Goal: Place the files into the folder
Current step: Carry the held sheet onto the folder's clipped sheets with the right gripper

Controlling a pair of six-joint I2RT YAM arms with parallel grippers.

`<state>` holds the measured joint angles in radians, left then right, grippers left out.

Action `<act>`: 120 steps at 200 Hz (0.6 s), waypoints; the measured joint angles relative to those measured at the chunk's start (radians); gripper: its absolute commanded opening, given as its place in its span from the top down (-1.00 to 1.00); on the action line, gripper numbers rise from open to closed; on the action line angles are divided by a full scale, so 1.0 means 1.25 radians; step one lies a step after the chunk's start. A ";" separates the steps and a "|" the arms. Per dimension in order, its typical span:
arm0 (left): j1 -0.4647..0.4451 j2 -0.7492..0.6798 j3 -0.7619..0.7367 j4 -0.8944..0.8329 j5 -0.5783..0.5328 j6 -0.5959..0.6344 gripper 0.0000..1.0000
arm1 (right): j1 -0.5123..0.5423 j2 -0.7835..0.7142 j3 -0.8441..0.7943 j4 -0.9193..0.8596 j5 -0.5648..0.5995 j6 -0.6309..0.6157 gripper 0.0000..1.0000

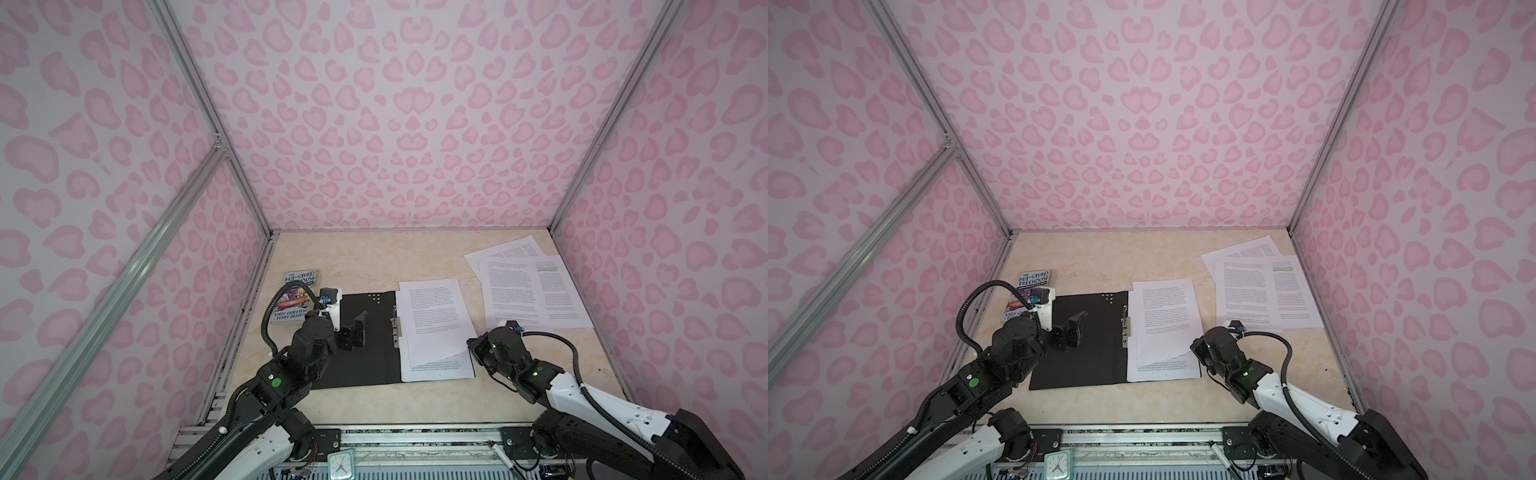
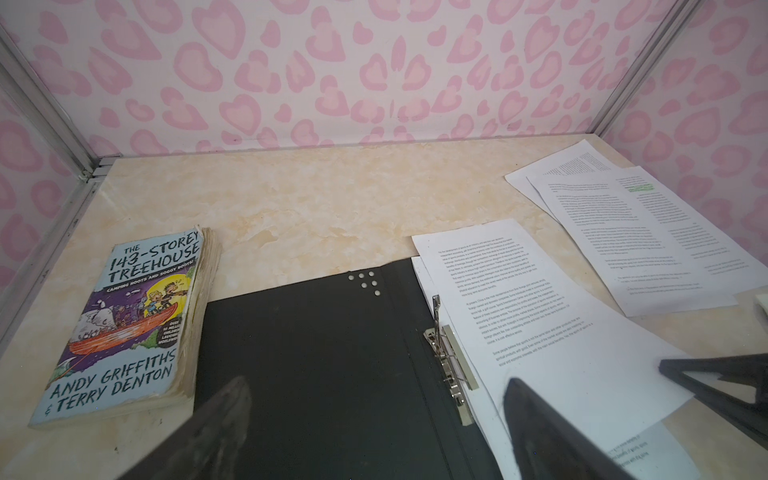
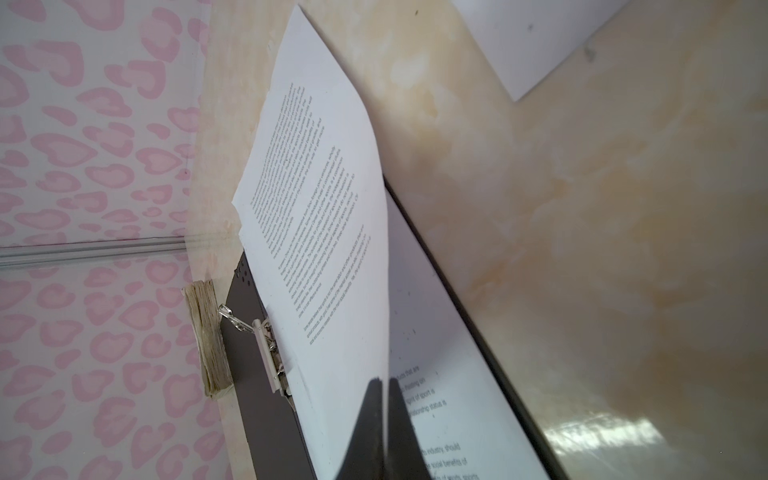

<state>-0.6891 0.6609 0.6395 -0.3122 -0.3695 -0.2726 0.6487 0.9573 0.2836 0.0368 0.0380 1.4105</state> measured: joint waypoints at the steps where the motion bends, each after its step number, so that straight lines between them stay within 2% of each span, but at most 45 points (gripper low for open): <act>1: 0.000 0.000 0.000 0.000 0.000 0.000 -0.93 | 0.001 -0.001 0.000 -0.001 0.001 0.001 1.00; 54: 0.000 0.002 0.001 -0.001 0.005 -0.001 -0.93 | 0.042 -0.033 -0.020 -0.038 0.034 0.031 1.00; 120: 0.000 0.006 0.002 -0.003 0.006 -0.004 -0.92 | 0.083 -0.015 -0.023 -0.048 0.050 0.053 1.00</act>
<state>-0.6891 0.6689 0.6418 -0.3161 -0.3622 -0.2779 0.7528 0.9382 0.2543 -0.0231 0.1001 1.4773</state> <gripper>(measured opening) 0.962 0.063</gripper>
